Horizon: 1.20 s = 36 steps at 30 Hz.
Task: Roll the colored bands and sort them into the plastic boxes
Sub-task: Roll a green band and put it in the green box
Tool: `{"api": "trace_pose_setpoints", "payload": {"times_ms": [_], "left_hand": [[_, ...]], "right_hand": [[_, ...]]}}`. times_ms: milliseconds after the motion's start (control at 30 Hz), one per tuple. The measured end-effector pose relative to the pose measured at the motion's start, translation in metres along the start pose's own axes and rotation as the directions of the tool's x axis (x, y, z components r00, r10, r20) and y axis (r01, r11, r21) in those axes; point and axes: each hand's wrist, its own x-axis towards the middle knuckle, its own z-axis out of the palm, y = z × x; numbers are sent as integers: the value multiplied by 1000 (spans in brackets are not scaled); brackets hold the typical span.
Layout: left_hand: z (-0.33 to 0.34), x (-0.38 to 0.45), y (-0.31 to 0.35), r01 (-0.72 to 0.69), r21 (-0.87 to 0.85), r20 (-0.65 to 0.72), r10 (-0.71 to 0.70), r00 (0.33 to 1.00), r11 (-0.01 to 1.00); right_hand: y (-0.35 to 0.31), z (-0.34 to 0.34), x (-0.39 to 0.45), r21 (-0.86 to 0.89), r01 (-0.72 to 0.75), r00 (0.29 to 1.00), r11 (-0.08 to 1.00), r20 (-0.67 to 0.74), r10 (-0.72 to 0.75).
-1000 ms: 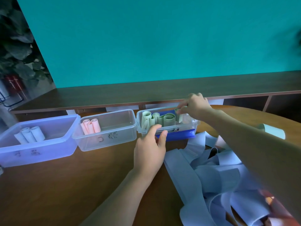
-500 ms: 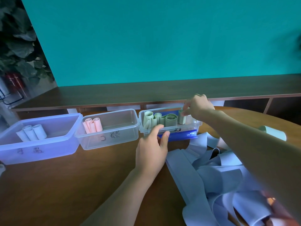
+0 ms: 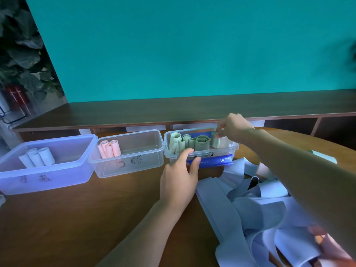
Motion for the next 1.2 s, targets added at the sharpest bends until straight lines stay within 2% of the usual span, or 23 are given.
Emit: {"api": "trace_pose_setpoints", "payload": {"times_ms": [200, 300, 567, 700, 1000, 1200], "left_hand": [[1, 0, -1, 0, 11, 7, 0, 1000, 1000], [2, 1, -2, 1, 14, 2, -1, 1000, 1000], [0, 0, -1, 2, 25, 36, -3, 999, 1000], [1, 0, 0, 7, 14, 37, -7, 999, 1000], [2, -1, -2, 2, 18, 19, -3, 1000, 1000], [1, -1, -1, -7, 12, 21, 7, 1000, 1000]], "right_hand": [[0, 1, -1, -80, 82, 996, 993, -21, -84], [-4, 0, -3, -181, 127, 991, 975, -17, -133], [-13, -8, -7, -236, 128, 989, 963, 104, -106], [-15, -6, -6, -201, 144, 989, 969, 70, -132], [-31, 1, -10, -395, 72, 996, 916, -24, -89], [-23, 0, -11, -280, 131, 991, 951, 46, -123]]}}
